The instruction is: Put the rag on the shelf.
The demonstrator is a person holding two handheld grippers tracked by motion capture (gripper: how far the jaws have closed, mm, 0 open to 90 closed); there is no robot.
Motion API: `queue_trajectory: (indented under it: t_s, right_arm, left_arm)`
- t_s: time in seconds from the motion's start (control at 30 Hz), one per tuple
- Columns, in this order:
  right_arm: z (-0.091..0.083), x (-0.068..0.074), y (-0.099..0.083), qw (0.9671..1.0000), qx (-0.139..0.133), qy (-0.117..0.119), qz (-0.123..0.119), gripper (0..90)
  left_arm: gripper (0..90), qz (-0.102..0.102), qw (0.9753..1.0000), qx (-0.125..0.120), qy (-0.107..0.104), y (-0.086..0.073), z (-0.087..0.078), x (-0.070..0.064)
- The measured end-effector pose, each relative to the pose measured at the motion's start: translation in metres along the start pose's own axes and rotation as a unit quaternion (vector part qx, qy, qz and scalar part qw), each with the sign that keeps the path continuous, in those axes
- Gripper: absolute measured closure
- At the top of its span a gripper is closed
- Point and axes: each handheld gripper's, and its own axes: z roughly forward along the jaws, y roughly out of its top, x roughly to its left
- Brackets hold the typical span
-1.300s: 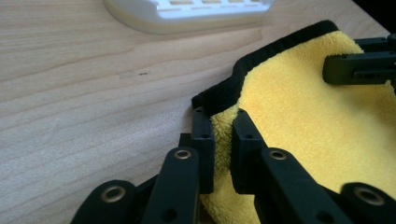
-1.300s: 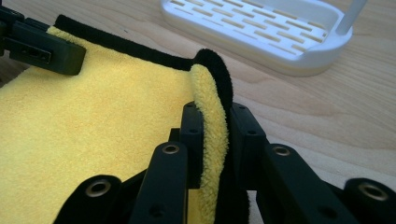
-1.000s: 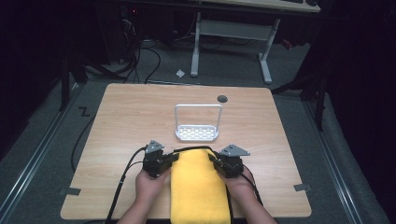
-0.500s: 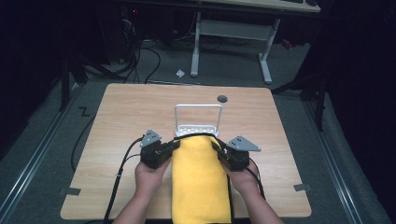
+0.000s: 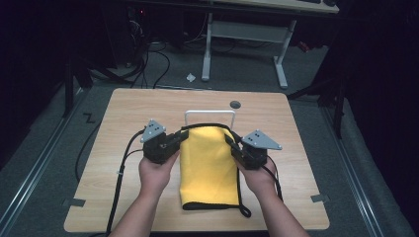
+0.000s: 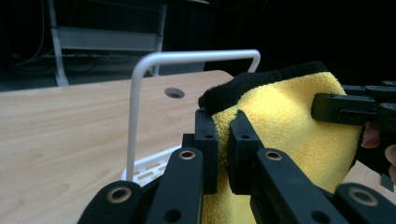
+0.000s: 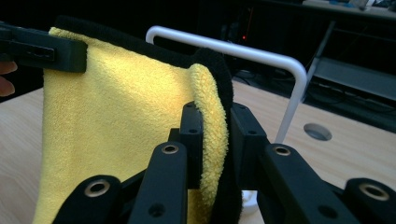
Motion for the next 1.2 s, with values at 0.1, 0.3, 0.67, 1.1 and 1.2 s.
queue_trajectory:
  t_s: [0.1, 0.3, 0.67, 1.1, 1.2]
  right_arm:
    - [-0.001, 0.000, 0.008, 1.0000, -0.008, -0.001, -0.003, 77.6]
    - [0.001, -0.001, 0.024, 0.9996, -0.025, -0.005, -0.010, 77.6]
    - [0.004, -0.008, 0.052, 0.9986, -0.050, -0.010, -0.013, 77.6]
    - [0.005, -0.016, 0.074, 0.9973, -0.070, -0.017, -0.018, 77.6]
    - [0.005, -0.018, 0.078, 0.9970, -0.072, -0.019, -0.019, 77.6]
  left_arm:
    - [84.4, 0.003, 1.0000, -0.008, 0.002, 0.009, -0.001, 0.001]
    - [84.5, 0.008, 0.9996, -0.026, 0.006, 0.027, -0.002, 0.003]
    - [84.7, 0.028, 0.9985, -0.045, 0.011, 0.057, 0.000, 0.005]
    - [84.7, 0.050, 0.9968, -0.061, 0.014, 0.086, 0.005, 0.004]
    - [84.7, 0.054, 0.9965, -0.063, 0.014, 0.091, 0.006, 0.004]
